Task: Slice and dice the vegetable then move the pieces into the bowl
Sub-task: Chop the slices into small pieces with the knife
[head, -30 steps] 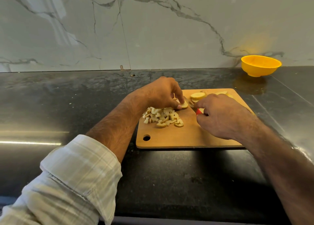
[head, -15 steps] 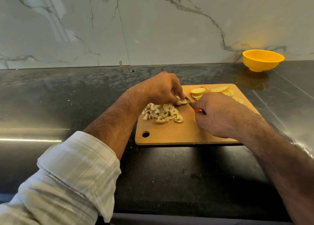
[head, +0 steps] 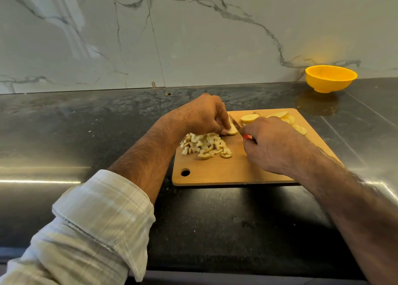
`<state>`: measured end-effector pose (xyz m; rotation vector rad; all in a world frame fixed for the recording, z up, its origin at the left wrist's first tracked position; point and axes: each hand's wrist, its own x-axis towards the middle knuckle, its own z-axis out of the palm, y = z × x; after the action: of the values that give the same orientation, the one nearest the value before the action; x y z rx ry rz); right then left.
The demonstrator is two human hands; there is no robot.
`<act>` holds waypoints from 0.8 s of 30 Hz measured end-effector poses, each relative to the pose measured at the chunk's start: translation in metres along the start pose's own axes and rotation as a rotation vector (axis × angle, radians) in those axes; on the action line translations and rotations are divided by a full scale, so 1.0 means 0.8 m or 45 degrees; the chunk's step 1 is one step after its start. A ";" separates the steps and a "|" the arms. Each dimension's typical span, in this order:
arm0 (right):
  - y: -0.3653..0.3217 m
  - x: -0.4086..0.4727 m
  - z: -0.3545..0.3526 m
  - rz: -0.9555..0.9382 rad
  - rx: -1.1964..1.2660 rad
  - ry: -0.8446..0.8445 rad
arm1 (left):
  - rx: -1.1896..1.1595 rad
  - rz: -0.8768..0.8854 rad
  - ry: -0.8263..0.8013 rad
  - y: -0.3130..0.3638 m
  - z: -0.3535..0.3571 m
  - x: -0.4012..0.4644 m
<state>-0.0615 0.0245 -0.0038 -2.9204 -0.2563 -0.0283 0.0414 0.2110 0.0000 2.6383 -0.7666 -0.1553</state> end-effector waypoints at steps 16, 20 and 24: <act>-0.010 0.004 -0.003 0.019 -0.036 -0.120 | 0.023 0.026 0.016 0.001 -0.001 0.004; -0.008 0.011 0.000 0.031 0.004 -0.139 | 0.008 0.031 0.029 0.000 -0.001 0.005; -0.009 0.016 0.000 0.028 0.008 -0.169 | 0.018 0.032 0.007 0.000 -0.004 0.004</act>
<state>-0.0503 0.0337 -0.0020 -2.9225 -0.2443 0.1693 0.0447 0.2104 0.0025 2.6399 -0.8016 -0.1364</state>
